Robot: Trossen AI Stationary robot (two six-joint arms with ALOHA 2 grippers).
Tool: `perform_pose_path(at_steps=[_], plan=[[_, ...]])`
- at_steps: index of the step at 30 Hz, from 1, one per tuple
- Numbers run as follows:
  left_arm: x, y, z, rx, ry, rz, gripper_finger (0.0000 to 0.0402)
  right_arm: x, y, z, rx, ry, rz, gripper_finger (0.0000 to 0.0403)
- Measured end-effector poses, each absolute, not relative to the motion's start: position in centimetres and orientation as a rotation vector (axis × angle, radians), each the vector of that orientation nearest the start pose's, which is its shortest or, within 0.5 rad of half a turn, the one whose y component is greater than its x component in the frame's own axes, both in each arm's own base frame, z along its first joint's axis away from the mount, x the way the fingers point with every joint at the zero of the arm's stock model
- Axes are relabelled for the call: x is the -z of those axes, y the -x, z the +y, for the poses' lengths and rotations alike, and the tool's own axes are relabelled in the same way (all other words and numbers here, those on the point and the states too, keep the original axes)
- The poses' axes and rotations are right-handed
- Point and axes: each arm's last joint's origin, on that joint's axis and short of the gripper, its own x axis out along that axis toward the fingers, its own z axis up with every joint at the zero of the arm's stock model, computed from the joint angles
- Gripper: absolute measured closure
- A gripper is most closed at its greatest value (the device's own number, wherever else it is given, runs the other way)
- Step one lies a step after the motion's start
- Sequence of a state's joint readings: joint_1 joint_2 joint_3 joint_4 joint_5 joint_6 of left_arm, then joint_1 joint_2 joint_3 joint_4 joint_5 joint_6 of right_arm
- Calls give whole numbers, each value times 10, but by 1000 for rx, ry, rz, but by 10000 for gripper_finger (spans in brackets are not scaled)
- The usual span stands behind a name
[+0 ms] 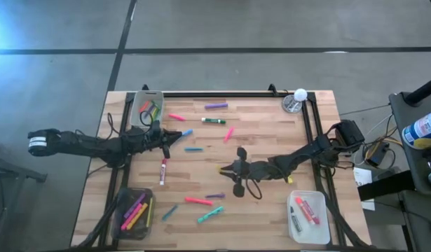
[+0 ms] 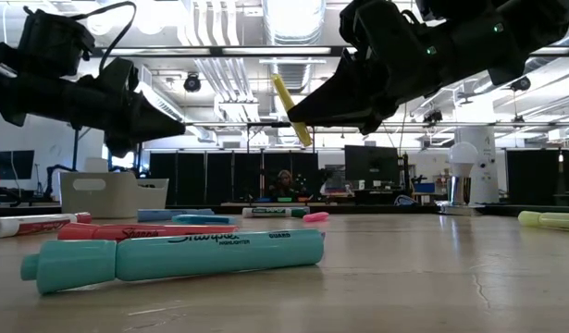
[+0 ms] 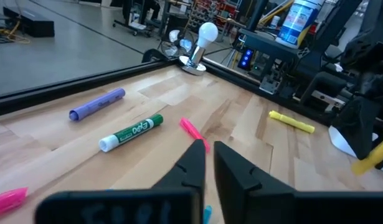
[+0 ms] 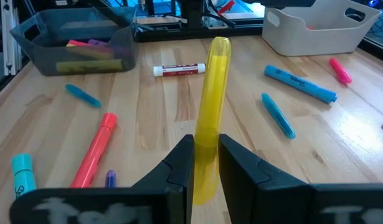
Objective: Pick & Place Markers
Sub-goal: Put the yellow pen into the gray bin
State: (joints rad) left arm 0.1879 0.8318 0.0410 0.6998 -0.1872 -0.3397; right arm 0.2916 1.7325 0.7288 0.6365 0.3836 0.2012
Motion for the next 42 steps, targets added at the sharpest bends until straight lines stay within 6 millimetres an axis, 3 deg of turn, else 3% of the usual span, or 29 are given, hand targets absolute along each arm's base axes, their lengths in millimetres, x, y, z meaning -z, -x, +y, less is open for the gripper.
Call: perform_pose_path(at_steps=[8,12,20,24,33,42], plan=[[-159,-150,34,-383,337,25,281,-156,-322,85,125,-77,336,347],[-159,-150,32,-333,390,18,258,-156,-322,85,125,-77,336,347],[-167,-154,21,-3,480,22,264,-153,-329,84,125,-125,261,347],[-174,-158,8,83,380,-4,283,-146,-339,82,87,-152,154,347],[-192,-175,-20,85,235,-38,289,-144,-378,64,146,-145,71,347],[-195,-195,-24,65,202,6,289,-160,-405,58,106,-114,83,347]])
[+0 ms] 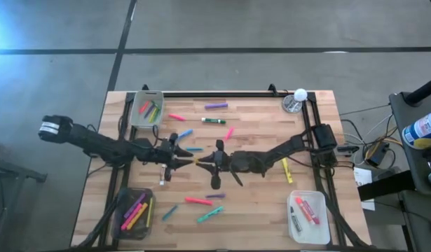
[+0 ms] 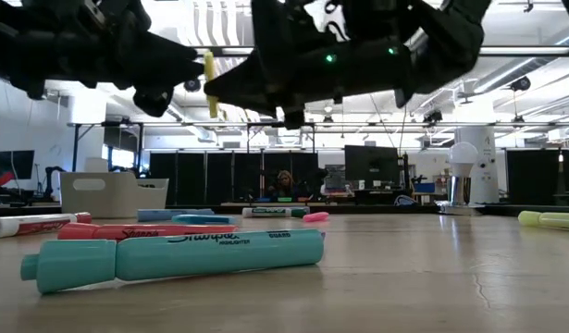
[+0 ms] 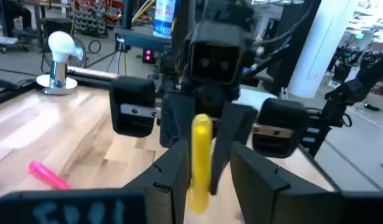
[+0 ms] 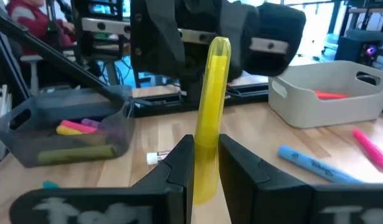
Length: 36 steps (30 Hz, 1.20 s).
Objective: Pick & Place Markers
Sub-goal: Put the yellow pen into the gray bin
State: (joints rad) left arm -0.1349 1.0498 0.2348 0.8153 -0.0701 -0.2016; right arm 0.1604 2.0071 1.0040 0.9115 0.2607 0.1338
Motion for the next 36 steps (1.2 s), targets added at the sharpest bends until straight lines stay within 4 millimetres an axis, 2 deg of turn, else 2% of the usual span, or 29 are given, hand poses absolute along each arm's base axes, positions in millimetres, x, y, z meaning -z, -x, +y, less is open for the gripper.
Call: perform_pose_path(at_steps=[4,11,14,19,26,30,36], plan=[[-197,-204,-26,63,185,16,289,-169,-414,60,101,-91,94,347],[-202,-215,-27,62,131,18,293,-173,-421,61,100,-76,144,347],[-202,-218,-27,62,128,20,313,-173,-421,61,100,-73,146,343],[-202,-217,-27,62,129,24,379,-170,-420,61,102,-79,156,330],[-213,-216,-26,43,131,2,379,-166,-418,60,113,-102,174,290],[-232,-217,-18,-98,119,112,379,-164,-417,59,130,-104,189,263],[-276,-204,7,-542,38,398,379,-156,-415,62,112,-98,268,244]])
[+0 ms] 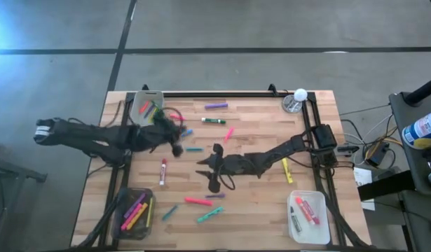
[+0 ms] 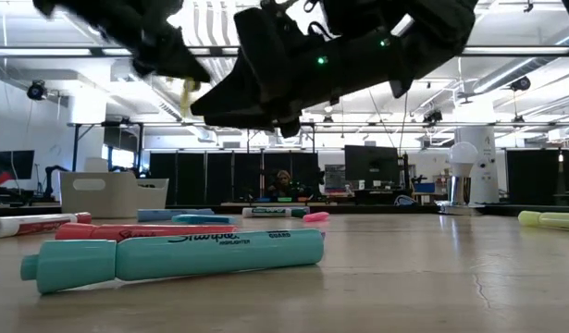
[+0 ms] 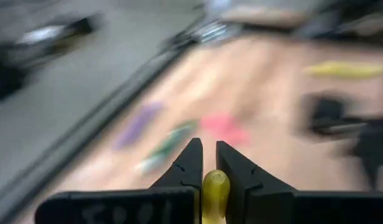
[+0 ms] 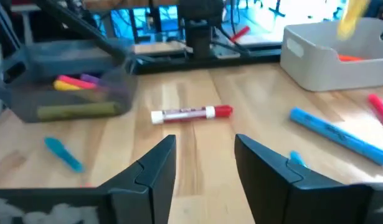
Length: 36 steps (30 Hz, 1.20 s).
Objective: Pick & Place Markers
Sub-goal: Put the yellow pen into the gray bin
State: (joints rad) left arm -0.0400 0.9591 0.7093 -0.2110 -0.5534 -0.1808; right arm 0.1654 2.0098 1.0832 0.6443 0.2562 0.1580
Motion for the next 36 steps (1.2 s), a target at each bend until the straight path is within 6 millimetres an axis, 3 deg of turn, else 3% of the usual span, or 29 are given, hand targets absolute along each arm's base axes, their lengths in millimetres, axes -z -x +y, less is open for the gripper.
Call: perform_pose_path(at_steps=[4,7,14,18,25,36], plan=[[-294,-184,37,-913,-24,608,379,-154,-415,59,129,-93,289,249],[-296,-174,63,-1034,29,711,379,-154,-415,60,125,-93,286,257],[-264,-161,133,-1103,199,891,379,-154,-415,59,128,-93,286,275],[-244,-152,159,-1170,241,1011,379,-154,-415,60,120,-89,286,283],[-223,-154,183,-1187,246,1096,379,-155,-415,60,125,-89,285,293],[-207,-163,193,-1180,246,1121,370,-155,-415,60,122,-81,285,306]])
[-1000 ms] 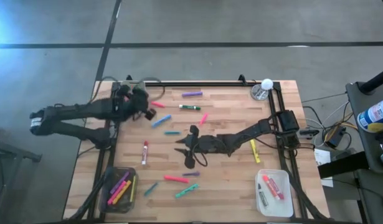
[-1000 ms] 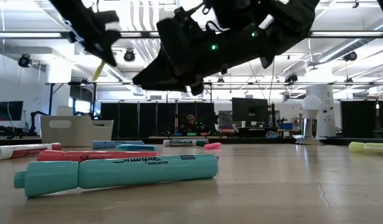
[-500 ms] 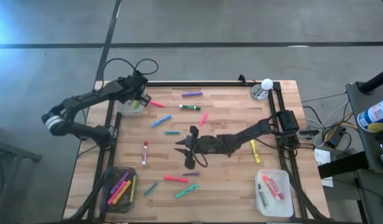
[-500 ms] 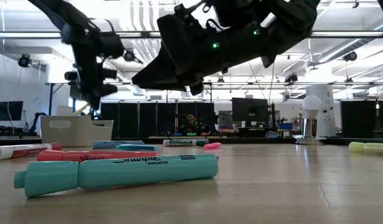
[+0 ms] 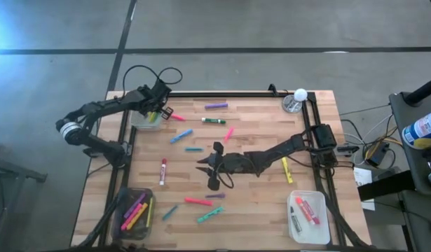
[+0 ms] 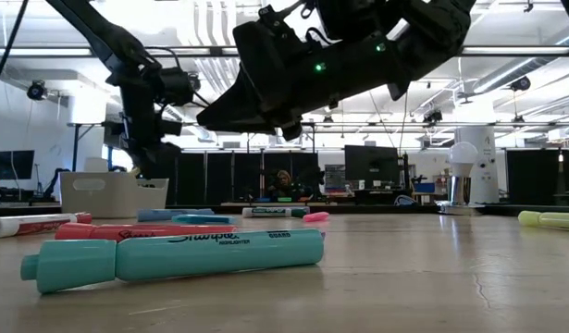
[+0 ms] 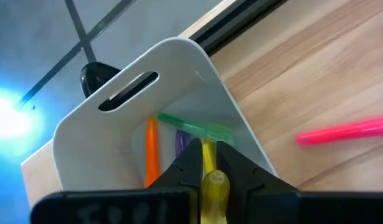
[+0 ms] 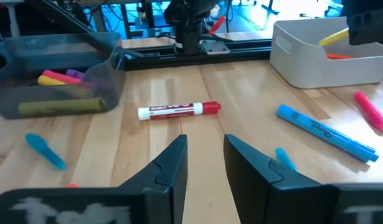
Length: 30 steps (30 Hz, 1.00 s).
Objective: Pick & Place Markers
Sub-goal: Put the yellow pen into the gray bin, then put the red marker pen into the black bin
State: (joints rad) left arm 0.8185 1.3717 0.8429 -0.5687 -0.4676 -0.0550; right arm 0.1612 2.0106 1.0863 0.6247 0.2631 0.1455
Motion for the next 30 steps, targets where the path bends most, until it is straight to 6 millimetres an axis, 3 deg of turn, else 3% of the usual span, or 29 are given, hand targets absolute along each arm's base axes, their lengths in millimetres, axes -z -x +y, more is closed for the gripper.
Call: perform_pose_path(at_steps=[8,16,25,30], plan=[[-213,-161,190,-1171,228,1112,368,-155,-415,60,122,-59,286,324],[-237,-150,178,-1191,214,1017,372,-155,-415,58,173,-51,280,390],[-246,-143,170,-1207,233,997,324,-156,-415,58,172,-53,273,394],[-243,-143,171,-1196,226,1024,322,-156,-415,58,171,-49,274,394]])
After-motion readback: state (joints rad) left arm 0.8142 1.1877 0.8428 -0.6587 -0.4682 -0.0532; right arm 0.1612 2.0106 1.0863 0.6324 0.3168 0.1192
